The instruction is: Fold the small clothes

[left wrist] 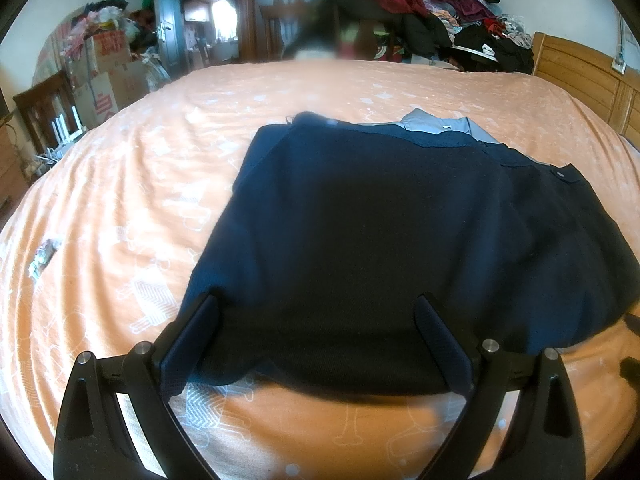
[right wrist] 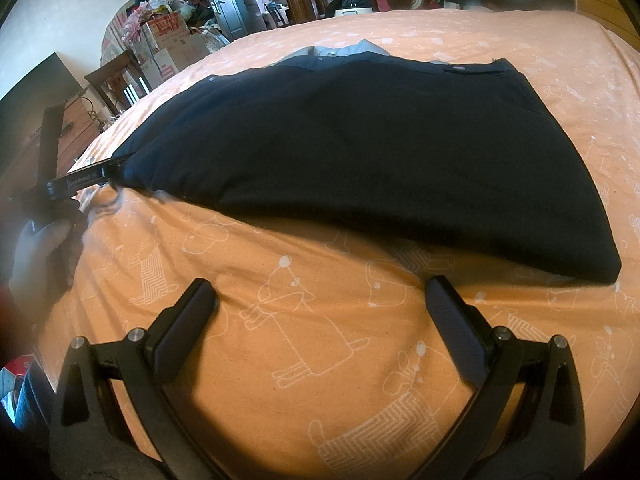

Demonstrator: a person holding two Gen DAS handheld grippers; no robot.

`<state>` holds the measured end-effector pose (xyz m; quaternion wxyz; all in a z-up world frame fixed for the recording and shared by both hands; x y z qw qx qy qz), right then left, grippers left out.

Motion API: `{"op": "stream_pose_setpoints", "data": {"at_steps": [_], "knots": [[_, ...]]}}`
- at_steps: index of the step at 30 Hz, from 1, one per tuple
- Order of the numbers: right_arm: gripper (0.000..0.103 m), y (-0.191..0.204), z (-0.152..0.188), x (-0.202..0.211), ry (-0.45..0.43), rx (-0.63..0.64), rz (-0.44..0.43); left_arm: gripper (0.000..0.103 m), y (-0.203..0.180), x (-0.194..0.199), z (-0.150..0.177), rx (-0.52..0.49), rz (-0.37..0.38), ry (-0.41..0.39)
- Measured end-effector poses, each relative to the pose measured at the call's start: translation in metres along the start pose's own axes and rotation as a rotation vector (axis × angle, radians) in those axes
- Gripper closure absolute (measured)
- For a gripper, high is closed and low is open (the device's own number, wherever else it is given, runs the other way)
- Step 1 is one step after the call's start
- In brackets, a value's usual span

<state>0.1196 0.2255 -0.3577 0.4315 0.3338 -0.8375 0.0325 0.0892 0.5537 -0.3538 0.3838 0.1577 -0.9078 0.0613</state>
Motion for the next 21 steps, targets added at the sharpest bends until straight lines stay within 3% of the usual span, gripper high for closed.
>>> {"op": "stream_pose_setpoints", "data": {"at_steps": [21], "knots": [[0.000, 0.0037, -0.0017, -0.0017, -0.002, -0.001, -0.001, 0.003, 0.0006, -0.0008, -0.0004, -0.004, -0.005, 0.001]]}}
Point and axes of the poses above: each gripper's, at about its wrist camera, not at the fingertips, and x roughly against the way its jaws point, y to its left, z to its underside, the point moved 7 cm from there along -x, roughly the way its jaws point, and after that the axes turned 1 degree about x, right-handed, at the moved point
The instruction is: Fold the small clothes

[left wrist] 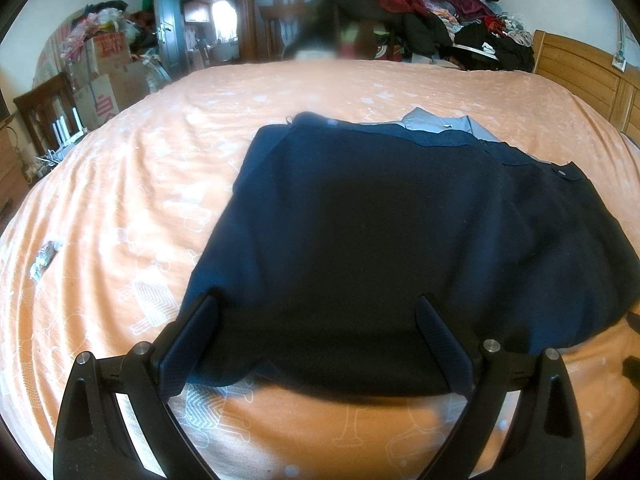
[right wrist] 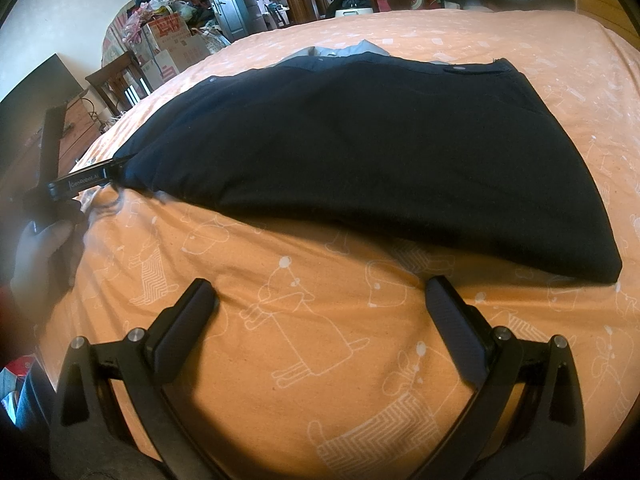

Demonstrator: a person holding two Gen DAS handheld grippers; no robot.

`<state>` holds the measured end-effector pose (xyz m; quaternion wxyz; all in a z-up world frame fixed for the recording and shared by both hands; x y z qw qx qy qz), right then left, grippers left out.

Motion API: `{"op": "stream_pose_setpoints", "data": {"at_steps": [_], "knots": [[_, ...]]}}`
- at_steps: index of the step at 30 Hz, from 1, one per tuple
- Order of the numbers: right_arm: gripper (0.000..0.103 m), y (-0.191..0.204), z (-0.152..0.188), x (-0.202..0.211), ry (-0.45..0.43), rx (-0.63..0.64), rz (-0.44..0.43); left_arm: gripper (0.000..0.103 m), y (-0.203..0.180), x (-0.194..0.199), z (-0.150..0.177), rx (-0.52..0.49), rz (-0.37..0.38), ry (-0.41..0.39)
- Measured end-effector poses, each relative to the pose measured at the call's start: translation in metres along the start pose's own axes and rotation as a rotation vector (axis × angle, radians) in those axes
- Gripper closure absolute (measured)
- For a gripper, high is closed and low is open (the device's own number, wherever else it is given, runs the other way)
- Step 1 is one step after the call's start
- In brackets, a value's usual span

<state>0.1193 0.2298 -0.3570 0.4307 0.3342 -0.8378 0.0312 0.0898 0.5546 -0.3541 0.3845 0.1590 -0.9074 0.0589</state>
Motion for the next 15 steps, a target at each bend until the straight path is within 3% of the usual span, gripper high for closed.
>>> {"op": "stream_pose_setpoints", "data": {"at_steps": [15], "knots": [[0.000, 0.0042, -0.0010, 0.0004, -0.004, -0.002, -0.005, 0.003, -0.0008, -0.0025, 0.0004, -0.007, -0.008, -0.001]]}}
Point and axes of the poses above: each gripper's, at about its wrist camera, not at the fingertips, and x roughly against the way its jaws point, y to its left, z to its underside, the point moved 7 cm from there along -x, roughly the way its jaws point, and after that the axes turned 1 degree about x, right-handed, at the moved point
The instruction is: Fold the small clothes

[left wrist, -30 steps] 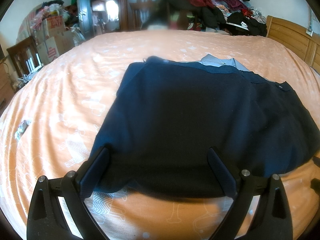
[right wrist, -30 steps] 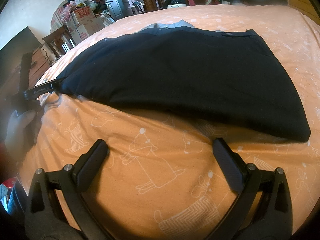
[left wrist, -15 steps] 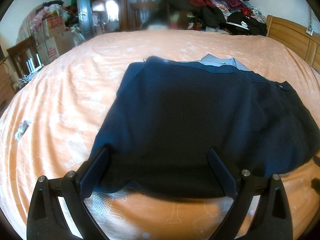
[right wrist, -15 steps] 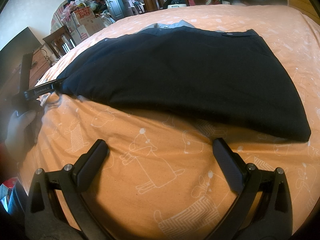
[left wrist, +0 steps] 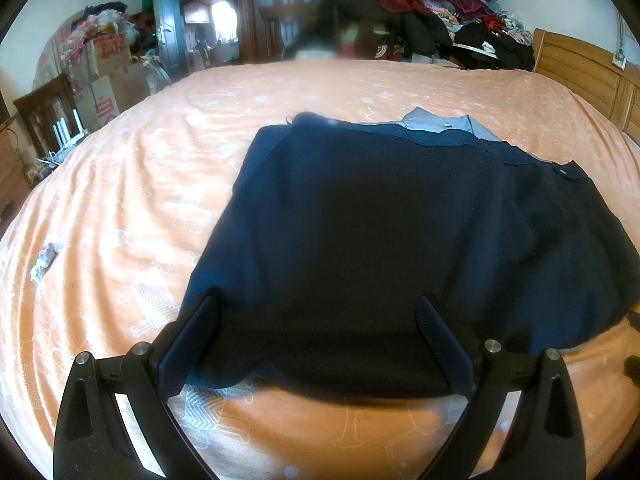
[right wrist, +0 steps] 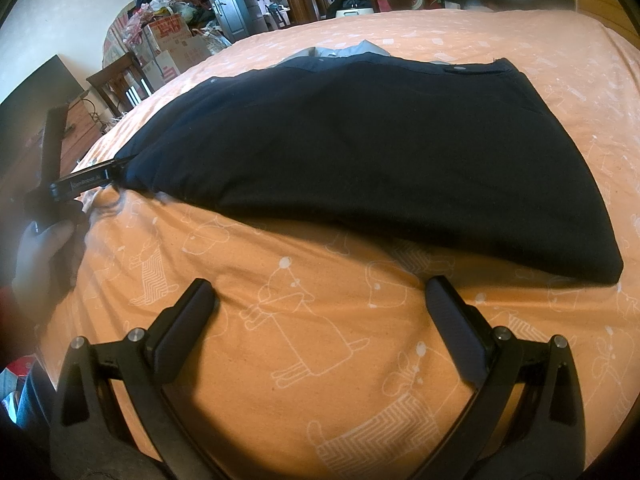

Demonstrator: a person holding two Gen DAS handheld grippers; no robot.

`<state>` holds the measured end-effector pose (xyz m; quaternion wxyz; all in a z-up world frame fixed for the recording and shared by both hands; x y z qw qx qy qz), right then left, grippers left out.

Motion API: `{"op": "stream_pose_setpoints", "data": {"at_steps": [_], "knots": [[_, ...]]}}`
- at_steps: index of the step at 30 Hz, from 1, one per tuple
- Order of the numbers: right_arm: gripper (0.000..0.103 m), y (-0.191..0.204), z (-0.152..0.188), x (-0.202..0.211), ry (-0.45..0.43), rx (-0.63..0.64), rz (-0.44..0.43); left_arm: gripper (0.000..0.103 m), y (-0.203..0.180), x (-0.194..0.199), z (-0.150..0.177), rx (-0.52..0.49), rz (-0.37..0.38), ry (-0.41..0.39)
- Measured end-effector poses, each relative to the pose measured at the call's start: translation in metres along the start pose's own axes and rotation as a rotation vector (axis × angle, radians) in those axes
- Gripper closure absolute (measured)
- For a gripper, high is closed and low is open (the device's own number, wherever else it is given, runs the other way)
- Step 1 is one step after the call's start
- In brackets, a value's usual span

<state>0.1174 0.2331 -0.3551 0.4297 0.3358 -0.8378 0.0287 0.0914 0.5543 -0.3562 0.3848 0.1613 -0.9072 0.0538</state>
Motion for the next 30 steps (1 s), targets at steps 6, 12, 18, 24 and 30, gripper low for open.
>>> {"op": "stream_pose_setpoints", "data": {"at_steps": [6, 12, 18, 24, 30], "knots": [[0.000, 0.005, -0.003, -0.002, -0.005, -0.002, -0.005, 0.002, 0.000, -0.003, -0.002, -0.006, -0.005, 0.001], [0.000, 0.010, -0.005, -0.006, -0.008, -0.005, -0.009, 0.002, 0.001, -0.004, -0.002, -0.007, -0.007, 0.001], [0.000, 0.008, -0.002, -0.005, -0.009, -0.006, -0.009, 0.002, 0.000, -0.003, -0.001, -0.008, -0.008, 0.001], [0.000, 0.007, -0.002, -0.005, -0.009, -0.006, -0.009, 0.002, 0.001, -0.003, -0.001, -0.008, -0.007, 0.001], [0.000, 0.006, -0.001, -0.005, -0.011, -0.007, -0.010, 0.002, -0.001, -0.002, -0.001, -0.009, -0.009, 0.000]]}}
Point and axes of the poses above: each gripper's, at about its wrist camera, not at the fingertips, and x roughly against the way its jaws point, y to its left, z to its underside, the point moved 7 cm from there along -x, roughly the way its jaws point, and after that the axes turned 1 degree about x, right-handed, at the moved point
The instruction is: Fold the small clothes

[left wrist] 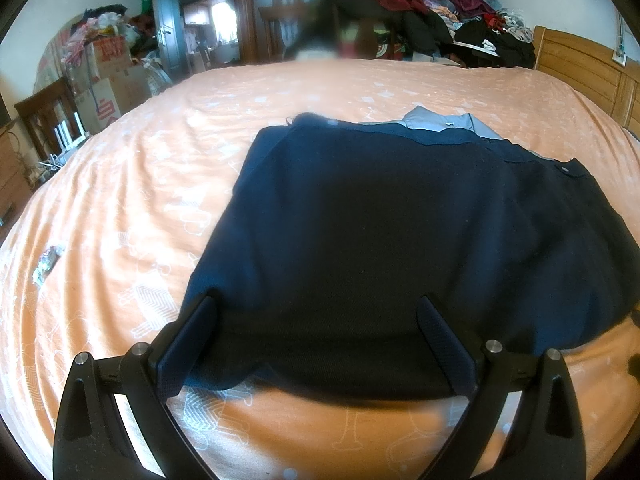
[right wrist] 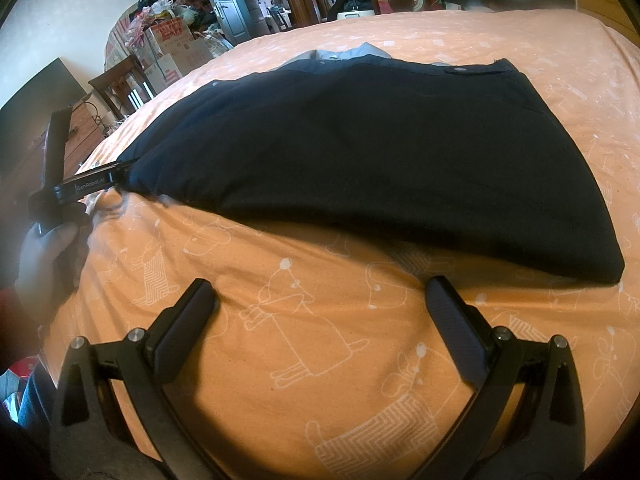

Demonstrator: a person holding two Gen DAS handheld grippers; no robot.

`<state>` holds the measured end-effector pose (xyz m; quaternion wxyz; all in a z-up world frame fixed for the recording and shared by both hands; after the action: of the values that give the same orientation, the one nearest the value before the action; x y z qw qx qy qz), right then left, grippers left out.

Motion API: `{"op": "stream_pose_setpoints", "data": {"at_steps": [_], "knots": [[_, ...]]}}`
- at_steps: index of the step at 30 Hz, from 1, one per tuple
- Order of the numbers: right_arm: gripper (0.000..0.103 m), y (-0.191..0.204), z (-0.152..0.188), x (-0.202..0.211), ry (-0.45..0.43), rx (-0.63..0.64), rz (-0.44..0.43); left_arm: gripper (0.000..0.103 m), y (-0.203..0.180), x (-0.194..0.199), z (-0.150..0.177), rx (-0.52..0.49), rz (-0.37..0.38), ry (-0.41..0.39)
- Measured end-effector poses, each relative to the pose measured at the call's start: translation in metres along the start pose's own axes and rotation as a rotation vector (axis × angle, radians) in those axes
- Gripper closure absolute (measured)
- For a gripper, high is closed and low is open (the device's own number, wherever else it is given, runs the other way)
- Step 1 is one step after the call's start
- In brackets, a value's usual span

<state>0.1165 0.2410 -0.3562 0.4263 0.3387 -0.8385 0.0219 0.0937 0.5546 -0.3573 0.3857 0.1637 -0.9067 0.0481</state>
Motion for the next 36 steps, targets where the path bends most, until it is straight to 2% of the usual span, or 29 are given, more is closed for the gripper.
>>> {"op": "stream_pose_setpoints", "data": {"at_steps": [36], "knots": [[0.000, 0.0005, 0.0013, 0.0002, -0.012, -0.005, -0.009, 0.001, -0.0011, -0.0023, -0.0016, -0.017, -0.027, -0.003]]}}
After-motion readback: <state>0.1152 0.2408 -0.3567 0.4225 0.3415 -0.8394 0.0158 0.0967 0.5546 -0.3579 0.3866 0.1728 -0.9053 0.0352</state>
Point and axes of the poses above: each gripper's, at about its wrist camera, not at the fingertips, and x roughly against the way its jaws point, y to its left, z to its underside, the point moved 7 cm from there along -x, roughly the way its jaws point, and after that the axes turned 1 degree about x, right-handed, at the moved point
